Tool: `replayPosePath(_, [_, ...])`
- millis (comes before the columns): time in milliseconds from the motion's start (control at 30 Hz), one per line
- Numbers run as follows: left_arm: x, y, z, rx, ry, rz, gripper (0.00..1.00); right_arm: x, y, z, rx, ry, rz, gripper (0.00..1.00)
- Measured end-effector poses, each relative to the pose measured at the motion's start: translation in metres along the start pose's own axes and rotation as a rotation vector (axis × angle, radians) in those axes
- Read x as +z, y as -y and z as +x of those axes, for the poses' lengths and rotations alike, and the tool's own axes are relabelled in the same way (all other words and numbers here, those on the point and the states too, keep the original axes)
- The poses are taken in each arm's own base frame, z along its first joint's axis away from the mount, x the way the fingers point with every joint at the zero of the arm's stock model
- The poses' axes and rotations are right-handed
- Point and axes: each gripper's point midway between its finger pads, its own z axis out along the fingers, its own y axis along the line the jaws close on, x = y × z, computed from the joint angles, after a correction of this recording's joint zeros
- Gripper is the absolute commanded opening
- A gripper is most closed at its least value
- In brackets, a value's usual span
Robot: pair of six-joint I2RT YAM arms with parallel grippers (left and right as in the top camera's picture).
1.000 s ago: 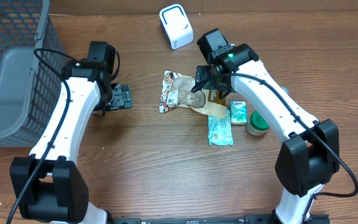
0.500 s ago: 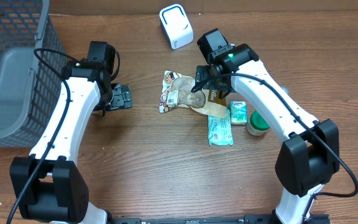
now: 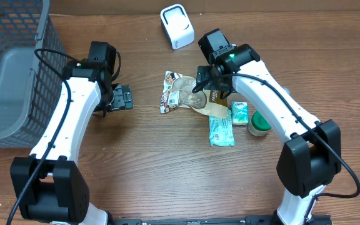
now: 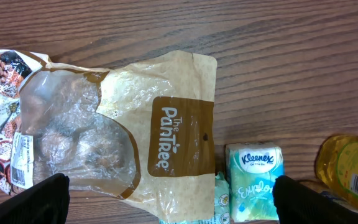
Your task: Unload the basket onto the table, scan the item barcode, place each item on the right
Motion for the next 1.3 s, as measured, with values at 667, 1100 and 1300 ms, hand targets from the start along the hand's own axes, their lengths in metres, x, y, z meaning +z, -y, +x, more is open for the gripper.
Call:
replayPosePath(667, [0.065,0.007,-0.001,-0.018,0.115,0.016,1.0,0.0,0.0,0.0,0.0,0.0,0.0,1.0])
replayPosePath(1100, [0.095,0.007,0.033,-0.014,0.185,0.074,1.0,0.0,0.0,0.0,0.0,0.0,-0.001,1.0])
replayPosePath(1300, [0.076,0.007,0.036,-0.033,0.33,0.147,1.0,0.0,0.0,0.0,0.0,0.0,0.0,1.0])
